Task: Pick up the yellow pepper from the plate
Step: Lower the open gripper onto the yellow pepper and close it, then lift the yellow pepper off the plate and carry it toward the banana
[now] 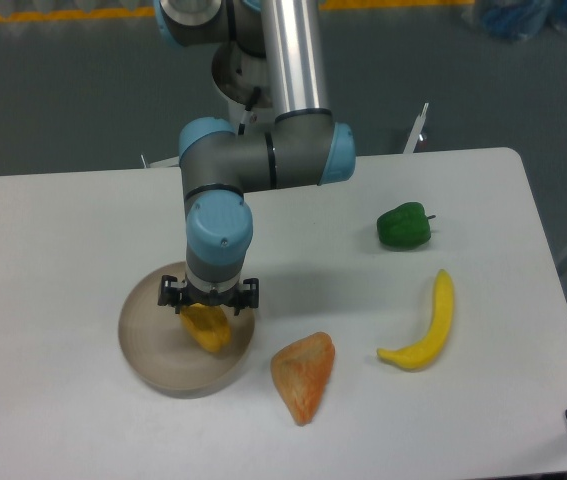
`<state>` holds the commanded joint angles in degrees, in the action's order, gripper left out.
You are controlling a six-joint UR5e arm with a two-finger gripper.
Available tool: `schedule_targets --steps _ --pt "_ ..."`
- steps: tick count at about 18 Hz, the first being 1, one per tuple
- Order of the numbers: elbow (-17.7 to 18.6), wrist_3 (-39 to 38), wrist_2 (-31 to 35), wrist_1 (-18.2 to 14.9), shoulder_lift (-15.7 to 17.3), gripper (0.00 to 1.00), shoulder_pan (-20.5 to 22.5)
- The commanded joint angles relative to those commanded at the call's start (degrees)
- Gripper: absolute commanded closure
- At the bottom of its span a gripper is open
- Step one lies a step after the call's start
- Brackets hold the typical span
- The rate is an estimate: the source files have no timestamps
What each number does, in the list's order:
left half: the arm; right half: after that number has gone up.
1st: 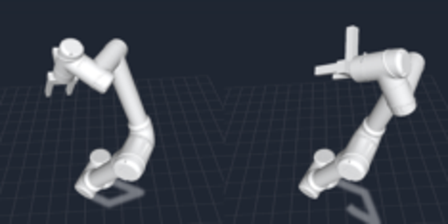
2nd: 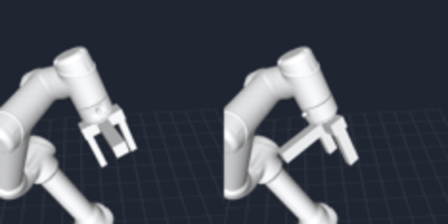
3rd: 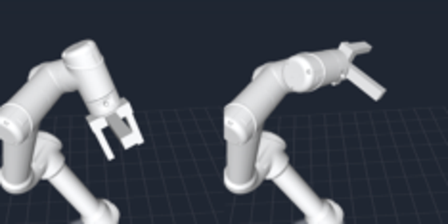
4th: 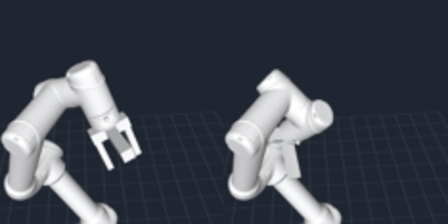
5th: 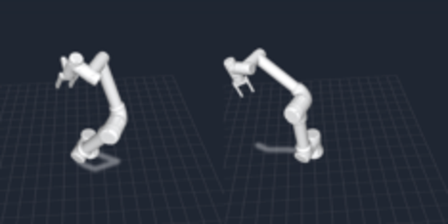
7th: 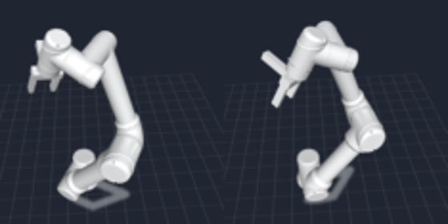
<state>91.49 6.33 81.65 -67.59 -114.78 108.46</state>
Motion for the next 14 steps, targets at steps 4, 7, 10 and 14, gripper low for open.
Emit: schedule_targets --steps 4,7,10,14 --pt "0.0 -0.4 0.0 -0.1 -0.4 0.0 -0.3" --pt "-0.1 -0.4 0.3 0.0 -1.1 0.0 -0.4" --pt "-0.3 -0.4 0.4 0.0 -1.8 0.13 -0.4" --pt "-0.6 0.0 1.8 0.1 -1.6 0.61 -0.4"
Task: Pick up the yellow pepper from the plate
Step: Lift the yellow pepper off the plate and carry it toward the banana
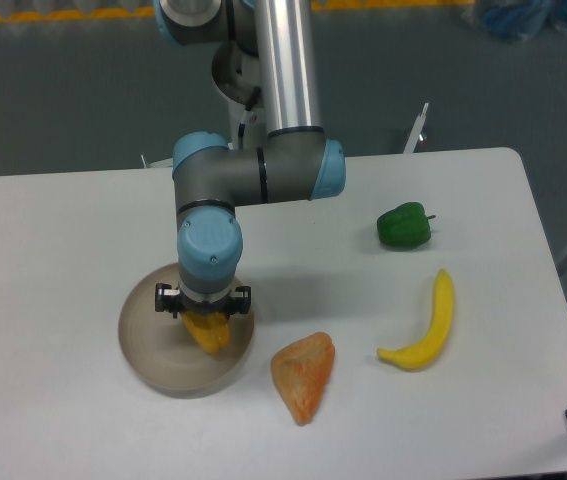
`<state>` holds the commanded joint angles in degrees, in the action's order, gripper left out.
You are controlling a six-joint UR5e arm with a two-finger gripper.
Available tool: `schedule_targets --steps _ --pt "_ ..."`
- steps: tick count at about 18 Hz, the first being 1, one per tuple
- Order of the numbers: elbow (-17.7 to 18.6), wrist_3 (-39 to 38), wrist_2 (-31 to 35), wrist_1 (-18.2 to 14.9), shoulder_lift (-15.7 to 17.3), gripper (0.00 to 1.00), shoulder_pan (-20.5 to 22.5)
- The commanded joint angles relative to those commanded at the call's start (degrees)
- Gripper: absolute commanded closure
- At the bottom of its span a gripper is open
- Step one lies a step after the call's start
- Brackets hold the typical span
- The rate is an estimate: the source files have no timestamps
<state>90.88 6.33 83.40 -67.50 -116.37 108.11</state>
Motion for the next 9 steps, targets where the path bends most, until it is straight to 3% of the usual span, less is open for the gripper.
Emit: schedule_targets --steps 1,3,6,9 --pt "-0.3 0.3 0.8 -0.1 0.3 0.68 0.0" --pt "-1.4 0.6 1.6 -0.2 1.1 0.72 0.1" --pt "-3.9 2.0 3.0 -0.3 2.6 0.72 1.0" --pt "-4.1 10.2 8.2 0.0 4.7 0.72 3.5"
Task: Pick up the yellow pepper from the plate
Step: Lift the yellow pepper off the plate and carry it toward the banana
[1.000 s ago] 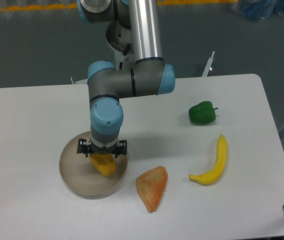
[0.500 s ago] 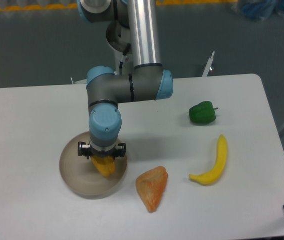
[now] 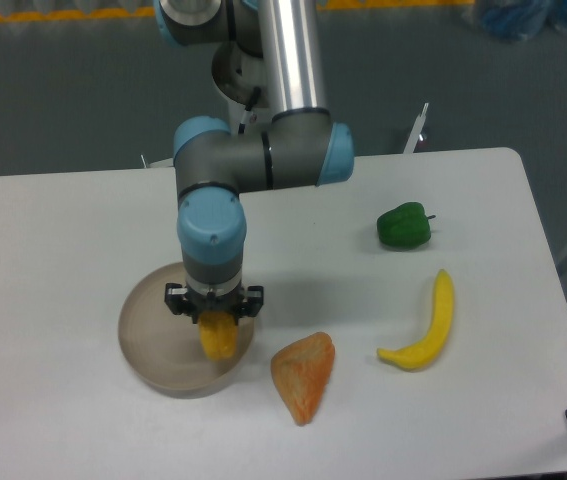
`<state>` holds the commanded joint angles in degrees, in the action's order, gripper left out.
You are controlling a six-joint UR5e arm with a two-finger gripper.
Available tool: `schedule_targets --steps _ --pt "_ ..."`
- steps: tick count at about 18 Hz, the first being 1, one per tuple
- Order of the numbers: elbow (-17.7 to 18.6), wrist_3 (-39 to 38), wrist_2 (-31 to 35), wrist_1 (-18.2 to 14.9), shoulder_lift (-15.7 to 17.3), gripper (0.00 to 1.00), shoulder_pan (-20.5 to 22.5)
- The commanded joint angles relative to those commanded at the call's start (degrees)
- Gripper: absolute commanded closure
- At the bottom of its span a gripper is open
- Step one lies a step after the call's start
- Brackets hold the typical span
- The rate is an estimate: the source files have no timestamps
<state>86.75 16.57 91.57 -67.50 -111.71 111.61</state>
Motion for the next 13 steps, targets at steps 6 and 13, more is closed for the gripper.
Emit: schedule_targets --steps 6,13 --pt "0.4 26.8 1.2 -0.9 3.4 0.72 10.9" --pt "0.3 58.0 0.1 -0.4 3.5 0.72 22.1"
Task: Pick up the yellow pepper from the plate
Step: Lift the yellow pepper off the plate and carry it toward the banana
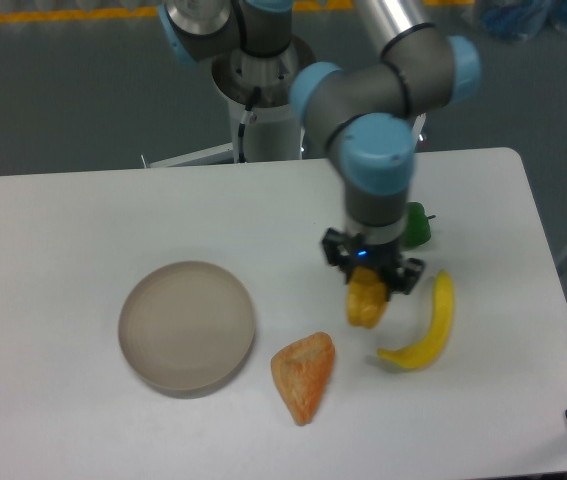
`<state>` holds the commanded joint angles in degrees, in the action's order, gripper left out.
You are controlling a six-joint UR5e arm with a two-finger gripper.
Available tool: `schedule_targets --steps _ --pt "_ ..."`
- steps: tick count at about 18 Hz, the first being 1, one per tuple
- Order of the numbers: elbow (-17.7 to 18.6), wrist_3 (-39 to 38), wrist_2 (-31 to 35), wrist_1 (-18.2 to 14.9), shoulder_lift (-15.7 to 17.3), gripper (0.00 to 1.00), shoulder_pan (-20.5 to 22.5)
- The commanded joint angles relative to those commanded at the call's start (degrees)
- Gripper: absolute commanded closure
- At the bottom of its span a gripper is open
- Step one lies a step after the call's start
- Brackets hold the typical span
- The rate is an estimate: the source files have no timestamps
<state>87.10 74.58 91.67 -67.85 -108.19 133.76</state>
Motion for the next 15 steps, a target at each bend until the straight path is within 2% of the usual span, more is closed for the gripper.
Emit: schedule_targets --steps 5,6,7,15 --pt "-0.5 6.8 -1.5 -0.4 -0.8 0.71 2.6" --pt "-0.5 11.8 -1.3 -0.9 -0.9 0.71 3.3" --pt "-0.5 13.6 -1.4 -1.5 -0.8 0.71 3.4" --pt "-0.7 14.6 -1.0 -2.2 -0.9 0.7 4.1"
